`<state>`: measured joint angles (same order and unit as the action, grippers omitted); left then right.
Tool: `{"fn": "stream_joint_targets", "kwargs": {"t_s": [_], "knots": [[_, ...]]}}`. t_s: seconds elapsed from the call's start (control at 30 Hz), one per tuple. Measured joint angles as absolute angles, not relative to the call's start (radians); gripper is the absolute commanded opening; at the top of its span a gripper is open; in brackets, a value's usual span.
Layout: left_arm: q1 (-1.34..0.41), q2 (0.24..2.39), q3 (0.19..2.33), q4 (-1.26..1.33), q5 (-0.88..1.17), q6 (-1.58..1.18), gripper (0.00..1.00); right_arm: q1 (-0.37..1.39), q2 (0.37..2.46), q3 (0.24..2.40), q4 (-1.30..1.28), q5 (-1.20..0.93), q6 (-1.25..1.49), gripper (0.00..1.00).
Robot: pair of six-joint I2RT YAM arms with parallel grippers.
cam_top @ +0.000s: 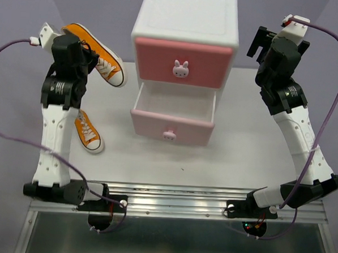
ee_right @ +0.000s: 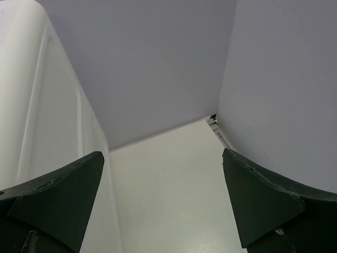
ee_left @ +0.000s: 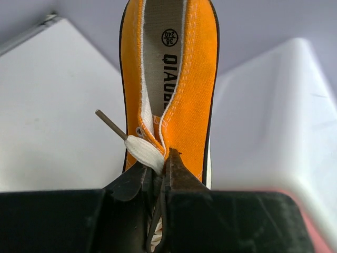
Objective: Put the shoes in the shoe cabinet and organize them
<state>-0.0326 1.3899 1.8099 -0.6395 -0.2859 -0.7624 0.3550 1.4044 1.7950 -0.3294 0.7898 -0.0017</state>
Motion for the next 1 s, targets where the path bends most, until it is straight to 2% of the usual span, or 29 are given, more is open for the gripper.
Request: {"fn": "stream_joint_targets", "kwargs": {"t_s": [0.13,0.27,0.4,0.57,0.77,1.0], "knots": [[-0.213,1.138,1.720,-0.571,-0.333,-0.863,0.00,0.355,1.398,1.795,-0.338,0.788,0.012,1.00],[-0.434,1.024,1.639,-0.556,-0.458,-0.951,0.00,0.355,1.387,1.795,-0.344,0.783,0.016,1.00],[-0.666,1.114,1.669,-0.546,-0.683,-1.007,0.00,0.355,1.386,1.809,-0.367,0.767,0.020,1.00],[-0.826,1.299,1.674,-0.569,-0.847,-1.148,0.00,0.355,1.387,1.834,-0.381,0.750,0.023,1.00],[-0.930,1.361,1.647,-0.668,-0.976,-1.384,0.00,0.355,1.387,1.845,-0.387,0.733,0.004,1.00],[-1.000,1.423,1.650,-0.893,-0.999,-1.732,0.00,0.355,1.383,1.845,-0.393,0.716,-0.024,1.00]]}}
